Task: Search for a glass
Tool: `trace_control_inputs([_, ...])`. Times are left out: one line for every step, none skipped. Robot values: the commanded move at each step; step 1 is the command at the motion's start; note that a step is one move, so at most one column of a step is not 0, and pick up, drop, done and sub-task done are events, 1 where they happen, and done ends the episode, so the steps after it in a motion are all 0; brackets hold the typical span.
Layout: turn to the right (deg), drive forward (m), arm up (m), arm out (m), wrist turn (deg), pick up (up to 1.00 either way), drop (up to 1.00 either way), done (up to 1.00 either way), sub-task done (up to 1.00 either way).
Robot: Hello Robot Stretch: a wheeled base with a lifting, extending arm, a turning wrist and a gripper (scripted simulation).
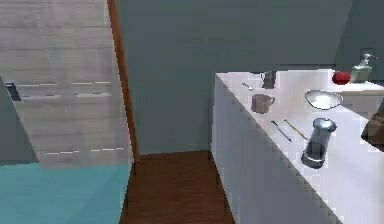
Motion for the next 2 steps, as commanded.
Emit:
trace_control_inputs([0.0,0.65,0.00,0.00,0.0,0.00,0.00,0.00,0.00])
trace_control_inputs([33.0,0.00,0.00,0.00,0.0,0.00,0.00,0.00,0.00])
